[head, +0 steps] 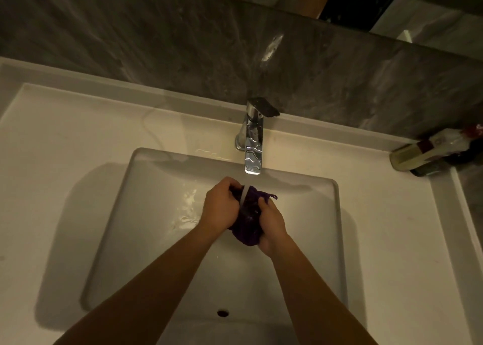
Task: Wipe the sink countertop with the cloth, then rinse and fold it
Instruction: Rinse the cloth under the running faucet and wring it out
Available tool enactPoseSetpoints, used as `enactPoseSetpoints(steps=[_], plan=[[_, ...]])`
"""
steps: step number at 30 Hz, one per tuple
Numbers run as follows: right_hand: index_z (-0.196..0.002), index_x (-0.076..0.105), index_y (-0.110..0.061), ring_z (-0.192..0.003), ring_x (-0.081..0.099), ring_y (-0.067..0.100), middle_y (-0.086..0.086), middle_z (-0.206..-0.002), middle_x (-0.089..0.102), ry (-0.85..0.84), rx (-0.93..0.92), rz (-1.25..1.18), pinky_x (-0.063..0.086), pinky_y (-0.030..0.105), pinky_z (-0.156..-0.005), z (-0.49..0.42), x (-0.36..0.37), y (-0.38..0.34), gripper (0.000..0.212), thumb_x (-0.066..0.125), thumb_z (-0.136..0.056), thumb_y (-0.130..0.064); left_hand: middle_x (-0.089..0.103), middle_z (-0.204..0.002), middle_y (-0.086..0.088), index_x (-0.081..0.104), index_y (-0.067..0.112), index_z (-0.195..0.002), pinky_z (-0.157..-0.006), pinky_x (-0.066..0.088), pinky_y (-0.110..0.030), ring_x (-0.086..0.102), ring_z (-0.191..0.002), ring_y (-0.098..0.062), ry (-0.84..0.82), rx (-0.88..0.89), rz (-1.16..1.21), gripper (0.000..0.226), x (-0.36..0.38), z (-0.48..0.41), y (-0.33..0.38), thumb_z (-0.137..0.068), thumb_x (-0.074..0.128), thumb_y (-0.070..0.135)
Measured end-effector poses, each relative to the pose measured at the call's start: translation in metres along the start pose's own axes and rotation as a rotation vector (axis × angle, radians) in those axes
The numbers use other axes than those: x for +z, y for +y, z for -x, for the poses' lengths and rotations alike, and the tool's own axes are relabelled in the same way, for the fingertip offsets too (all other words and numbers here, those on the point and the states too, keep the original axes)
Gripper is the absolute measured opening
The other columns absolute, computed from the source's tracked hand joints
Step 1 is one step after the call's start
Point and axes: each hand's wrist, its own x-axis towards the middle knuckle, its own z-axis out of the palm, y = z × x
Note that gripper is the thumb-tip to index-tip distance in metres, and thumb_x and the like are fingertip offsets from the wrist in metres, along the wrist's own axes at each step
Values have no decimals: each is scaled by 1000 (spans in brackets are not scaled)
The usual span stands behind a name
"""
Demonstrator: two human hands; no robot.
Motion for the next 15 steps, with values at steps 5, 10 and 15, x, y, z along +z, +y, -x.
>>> enactPoseSetpoints(steps=[5, 10, 15], plan=[[-96, 72, -15, -82, 75, 14, 3, -85, 74, -273, 103, -431, 57, 33, -81, 5, 21, 0, 27, 58, -102, -37, 60, -107, 5, 59, 21, -102, -82, 50, -34, 62, -93, -14, 28, 167, -70, 8, 25, 32, 22, -95, 55, 22], [-98, 65, -14, -83, 64, 14, 3, -84, 64, -193, 217, -438, 50, 27, -77, 13, 42, 1, 29, 50, -105, -38, 60, -94, 4, 58, 25, -98, -72, 45, -34, 61, -83, -18, 96, 149, -229, 25, 19, 6, 18, -96, 52, 49], [-124, 68, -12, -100, 69, 23, 12, -98, 72, -196, 314, -381, 54, 34, -96, 12, 35, 1, 34, 58, -103, -36, 64, -75, -1, 53, 26, -73, -68, 42, -33, 58, -72, -22, -38, 45, -251, 37, 17, -15, 4, -101, 45, 48]])
